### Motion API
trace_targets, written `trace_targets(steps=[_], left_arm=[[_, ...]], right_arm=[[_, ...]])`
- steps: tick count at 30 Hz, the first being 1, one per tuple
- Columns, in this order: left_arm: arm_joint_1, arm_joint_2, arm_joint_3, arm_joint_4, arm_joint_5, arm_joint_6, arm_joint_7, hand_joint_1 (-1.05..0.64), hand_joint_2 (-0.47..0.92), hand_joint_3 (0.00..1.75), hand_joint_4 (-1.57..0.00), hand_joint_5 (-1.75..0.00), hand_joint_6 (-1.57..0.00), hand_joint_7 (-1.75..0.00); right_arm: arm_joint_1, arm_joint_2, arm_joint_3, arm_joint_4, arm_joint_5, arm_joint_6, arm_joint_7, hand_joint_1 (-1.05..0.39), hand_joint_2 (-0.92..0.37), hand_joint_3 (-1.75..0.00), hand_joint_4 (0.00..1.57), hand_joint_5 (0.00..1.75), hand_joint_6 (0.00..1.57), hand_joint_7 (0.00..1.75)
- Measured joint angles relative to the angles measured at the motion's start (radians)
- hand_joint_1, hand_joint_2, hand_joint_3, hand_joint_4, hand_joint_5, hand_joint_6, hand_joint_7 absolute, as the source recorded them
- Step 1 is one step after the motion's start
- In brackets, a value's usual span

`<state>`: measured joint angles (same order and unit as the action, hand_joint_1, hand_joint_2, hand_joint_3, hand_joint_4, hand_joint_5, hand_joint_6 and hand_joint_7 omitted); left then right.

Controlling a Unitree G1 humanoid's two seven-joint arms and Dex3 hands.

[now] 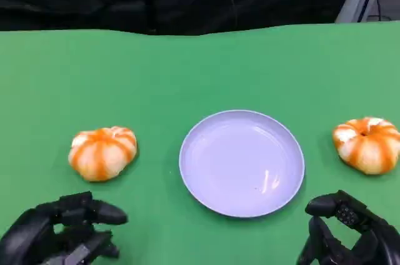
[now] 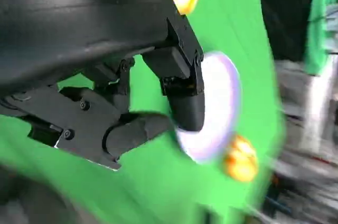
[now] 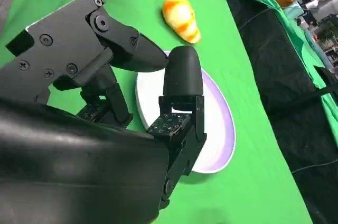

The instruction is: Grasp the bread from the table and place it into the plate.

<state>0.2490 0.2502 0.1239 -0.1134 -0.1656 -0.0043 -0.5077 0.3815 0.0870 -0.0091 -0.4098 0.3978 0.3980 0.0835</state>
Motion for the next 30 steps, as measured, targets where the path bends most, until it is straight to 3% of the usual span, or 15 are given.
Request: trace_targets(steps=[3, 8, 15, 21, 30], left_arm=[[0.0, 0.039, -0.028, 0.005, 0.261, -0.195, 0.139, -0.67, 0.92, 0.31, -0.14, -0.1, -0.48, 0.0], [-0.076, 0.105, -0.071, 0.106, 0.661, -0.382, 0.449, -0.73, 0.92, 0.23, -0.05, -0.04, -0.43, 0.0], [-0.234, 0.195, -0.161, 0.164, 1.033, -0.351, 0.687, -0.83, 0.92, 0.16, -0.02, -0.02, -0.4, 0.0], [-0.354, 0.231, -0.255, 0.241, 1.159, -0.278, 0.719, -0.88, 0.92, 0.16, -0.04, -0.03, -0.39, 0.0], [-0.553, 0.26, -0.397, 0.427, 1.208, -0.19, 0.632, -0.92, 0.92, 0.16, -0.05, -0.02, -0.37, 0.0]], right_arm=[[-0.001, 0.0, 0.0, 0.001, 0.0, 0.0, 0.001, -0.18, -0.5, -1.13, 0.95, 1.56, 0.85, 1.35], [-0.008, -0.001, -0.001, 0.008, -0.001, 0.0, 0.002, -0.19, -0.5, -1.14, 0.95, 1.56, 0.85, 1.36], [-0.017, -0.002, -0.005, 0.011, -0.001, 0.004, 0.0, -0.16, -0.51, -1.14, 0.95, 1.57, 0.86, 1.35], [-0.017, 0.0, -0.008, 0.012, -0.001, 0.008, 0.0, -0.16, -0.52, -1.13, 0.94, 1.59, 0.86, 1.35], [-0.012, 0.001, -0.008, 0.007, -0.002, 0.011, -0.004, -0.17, -0.5, -1.14, 0.94, 1.59, 0.86, 1.35]])
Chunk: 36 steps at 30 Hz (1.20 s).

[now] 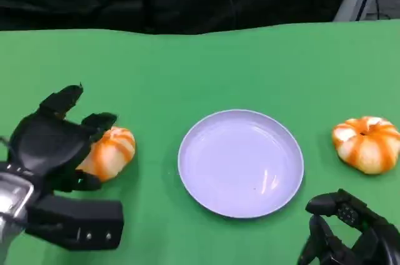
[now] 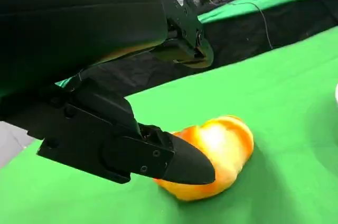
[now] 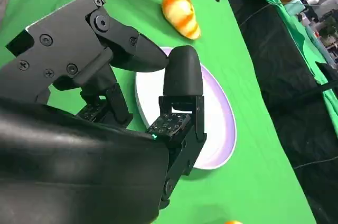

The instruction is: Grasp the bread from the table and place it into the plate.

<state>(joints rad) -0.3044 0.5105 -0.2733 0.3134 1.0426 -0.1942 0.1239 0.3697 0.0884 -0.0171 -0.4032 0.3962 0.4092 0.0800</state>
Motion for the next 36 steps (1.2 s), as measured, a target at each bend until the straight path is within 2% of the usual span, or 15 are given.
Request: trace_targets(steps=[7, 19, 36], left_arm=[[-0.086, -0.02, -0.07, 0.166, -0.038, 0.022, 0.001, -0.93, 0.92, 0.15, -0.07, -0.03, -0.34, 0.0], [-0.235, -0.105, -0.146, 0.443, -0.121, 0.018, 0.045, -0.95, 0.92, 0.2, -0.11, -0.03, -0.31, 0.0], [-0.303, -0.16, -0.198, 0.618, -0.227, 0.026, 0.053, -0.93, 0.92, 0.22, -0.11, -0.01, -0.32, 0.0]], right_arm=[[0.001, 0.0, 0.002, -0.007, 0.0, 0.005, -0.009, -0.17, -0.5, -1.15, 0.93, 1.59, 0.85, 1.35], [0.012, 0.0, 0.007, -0.013, 0.0, 0.005, -0.008, -0.18, -0.49, -1.15, 0.93, 1.59, 0.86, 1.35], [0.015, 0.001, 0.011, -0.017, 0.002, 0.005, -0.008, -0.18, -0.49, -1.14, 0.94, 1.58, 0.86, 1.35]])
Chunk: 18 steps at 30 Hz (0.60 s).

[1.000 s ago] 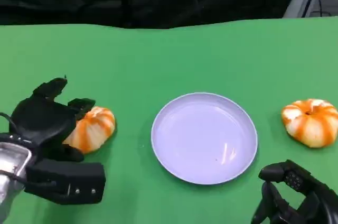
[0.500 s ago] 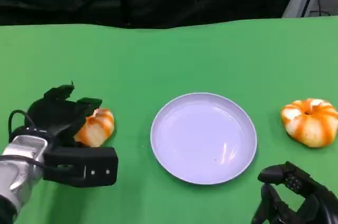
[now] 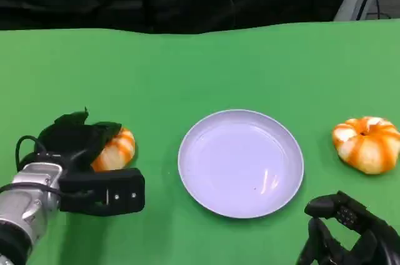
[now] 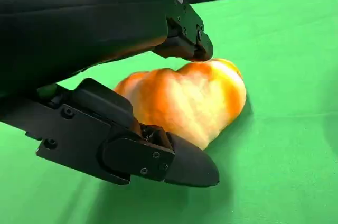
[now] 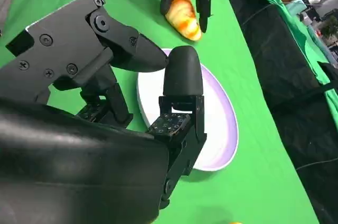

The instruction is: Grasp the bread from the table and place it into the plate.

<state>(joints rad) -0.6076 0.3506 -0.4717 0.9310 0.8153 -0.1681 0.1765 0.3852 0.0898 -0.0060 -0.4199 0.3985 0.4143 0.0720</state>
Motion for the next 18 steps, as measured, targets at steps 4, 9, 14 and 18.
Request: trace_targets(steps=[4, 9, 14, 18], left_arm=[[-0.006, -0.006, 0.0, 0.029, -0.022, 0.007, -0.001, -0.91, 0.92, 0.21, -0.11, -0.01, -0.32, 0.0], [-0.015, -0.012, -0.009, 0.057, -0.036, 0.009, -0.001, -0.91, 0.92, 0.22, -0.12, -0.01, -0.31, 0.0], [-0.017, -0.013, -0.012, 0.077, -0.044, 0.008, -0.001, -0.9, 0.92, 0.24, -0.13, -0.02, -0.32, 0.0], [-0.017, -0.014, -0.012, 0.089, -0.047, -0.008, 0.003, -0.6, 0.92, 0.29, -0.48, -0.11, -0.48, -0.05]], right_arm=[[0.0, 0.0, 0.0, -0.001, 0.0, 0.0, 0.0, -0.18, -0.49, -1.14, 0.94, 1.57, 0.86, 1.35], [0.0, 0.0, 0.0, -0.001, 0.0, 0.0, 0.0, -0.18, -0.49, -1.13, 0.94, 1.57, 0.86, 1.34], [0.002, 0.0, 0.001, -0.006, 0.0, 0.0, -0.001, -0.18, -0.5, -1.13, 0.93, 1.58, 0.86, 1.33], [0.002, 0.0, 0.001, -0.008, 0.003, 0.0, -0.001, -0.18, -0.49, -1.14, 0.94, 1.57, 0.87, 1.33]])
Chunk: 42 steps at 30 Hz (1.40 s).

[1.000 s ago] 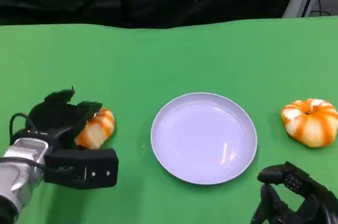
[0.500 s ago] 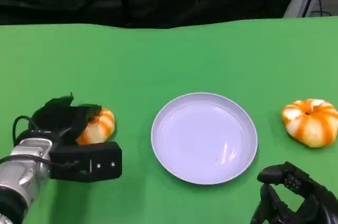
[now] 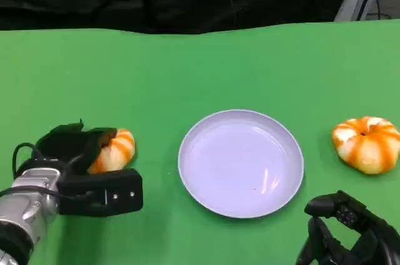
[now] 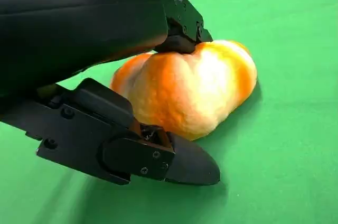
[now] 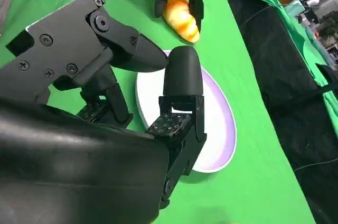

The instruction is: Grasp the bread from the table and place it into the plate.

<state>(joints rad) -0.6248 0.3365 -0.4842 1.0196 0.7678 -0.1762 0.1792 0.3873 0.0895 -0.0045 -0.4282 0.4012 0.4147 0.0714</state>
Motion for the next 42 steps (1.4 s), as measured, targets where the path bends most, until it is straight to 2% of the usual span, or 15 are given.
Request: trace_targets(steps=[2, 4, 8, 9, 10, 12, 14, 18, 21, 22, 24, 30, 33, 35, 42], left_arm=[[0.0, 0.0, 0.0, 0.004, -0.012, -0.018, 0.0, -0.43, 0.92, 0.3, -0.71, -0.21, -0.61, -0.09], [0.0, 0.002, 0.004, 0.005, -0.029, -0.03, 0.0, -0.2, 0.92, 0.32, -0.94, -0.29, -0.87, -0.12], [0.0, -0.001, 0.032, 0.011, -0.085, -0.052, 0.0, -0.12, 0.92, 0.32, -1.07, -0.33, -1.01, -0.14], [0.0, -0.002, 0.036, 0.012, -0.096, -0.055, 0.0, -0.11, 0.88, 0.34, -0.9, -1.13, -0.89, -0.84], [0.0, -0.003, 0.041, 0.013, -0.106, -0.062, 0.005, -0.1, 0.87, 0.36, -0.82, -1.43, -0.77, -1.2], [0.001, -0.003, 0.048, 0.013, -0.116, -0.08, 0.025, -0.1, 0.86, 0.39, -0.76, -1.68, -0.64, -1.54], [0.001, -0.003, 0.053, 0.011, -0.126, -0.095, 0.039, -0.1, 0.87, 0.45, -0.72, -1.73, -0.51, -1.69], [0.011, -0.007, 0.061, -0.019, -0.15, -0.129, 0.054, -0.09, 0.83, 0.55, -0.7, -1.75, -0.49, -1.74], [0.014, -0.013, 0.062, -0.057, -0.15, -0.139, 0.07, -0.12, 0.87, 0.39, -0.67, -1.75, -0.43, -1.74], [0.015, -0.014, 0.062, -0.075, -0.149, -0.14, 0.074, -0.13, 0.9, 0.31, -0.68, -1.75, -0.51, -1.47], [0.019, -0.014, 0.066, -0.123, -0.149, -0.133, 0.075, -0.13, 0.92, 0.26, -0.68, -1.75, -0.57, -1.3], [0.045, -0.014, 0.083, -0.293, -0.15, -0.11, 0.051, -0.08, 0.92, 0.36, -0.73, -1.75, -0.64, -1.59], [0.062, -0.013, 0.092, -0.4, -0.152, -0.109, 0.028, -0.08, 0.85, 0.52, -0.75, -1.75, -0.62, -1.71], [0.074, -0.013, 0.099, -0.462, -0.154, -0.117, 0.014, -0.09, 0.77, 0.67, -0.76, -1.75, -0.65, -1.71], [0.105, -0.033, 0.116, -0.619, -0.161, -0.132, -0.023, -0.1, 0.68, 0.84, -0.76, -1.75, -0.68, -1.68]], right_arm=[[0.0, 0.0, 0.0, 0.0, 0.0, 0.001, 0.0, -0.17, -0.49, -1.15, 0.94, 1.56, 0.87, 1.33], [0.0, 0.0, 0.0, 0.0, 0.0, 0.001, 0.0, -0.17, -0.49, -1.15, 0.94, 1.57, 0.87, 1.33], [0.001, 0.0, 0.0, 0.0, 0.0, 0.001, 0.0, -0.17, -0.49, -1.15, 0.93, 1.59, 0.86, 1.35], [0.001, 0.0, 0.0, 0.0, 0.0, 0.001, 0.0, -0.18, -0.49, -1.15, 0.93, 1.59, 0.86, 1.34], [0.001, 0.0, 0.0, 0.0, 0.0, 0.001, 0.0, -0.18, -0.49, -1.14, 0.93, 1.58, 0.86, 1.34], [0.002, -0.001, 0.0, -0.001, 0.0, 0.001, 0.0, -0.18, -0.49, -1.14, 0.94, 1.58, 0.86, 1.34], [0.002, -0.001, 0.0, -0.005, 0.0, 0.003, 0.0, -0.18, -0.49, -1.14, 0.94, 1.58, 0.86, 1.34], [0.002, -0.001, -0.001, -0.013, 0.0, 0.01, -0.001, -0.18, -0.49, -1.15, 0.93, 1.58, 0.85, 1.35], [0.003, -0.002, -0.001, -0.014, -0.001, 0.01, 0.0, -0.17, -0.5, -1.14, 0.93, 1.58, 0.85, 1.36], [0.003, -0.002, -0.002, -0.014, -0.001, 0.01, 0.0, -0.17, -0.5, -1.14, 0.94, 1.58, 0.85, 1.36], [0.003, -0.002, -0.003, -0.015, -0.001, 0.01, 0.0, -0.17, -0.5, -1.14, 0.94, 1.58, 0.86, 1.36], [0.003, -0.002, -0.006, -0.018, 0.0, 0.014, -0.001, -0.17, -0.5, -1.14, 0.94, 1.58, 0.86, 1.35], [0.003, -0.002, -0.006, -0.018, 0.0, 0.016, -0.001, -0.16, -0.5, -1.14, 0.94, 1.58, 0.86, 1.35], [0.003, -0.002, -0.007, -0.018, 0.001, 0.016, 0.0, -0.16, -0.5, -1.14, 0.93, 1.59, 0.85, 1.36], [0.003, -0.003, -0.015, -0.018, 0.003, 0.016, 0.005, -0.16, -0.49, -1.15, 0.93, 1.58, 0.85, 1.36]])
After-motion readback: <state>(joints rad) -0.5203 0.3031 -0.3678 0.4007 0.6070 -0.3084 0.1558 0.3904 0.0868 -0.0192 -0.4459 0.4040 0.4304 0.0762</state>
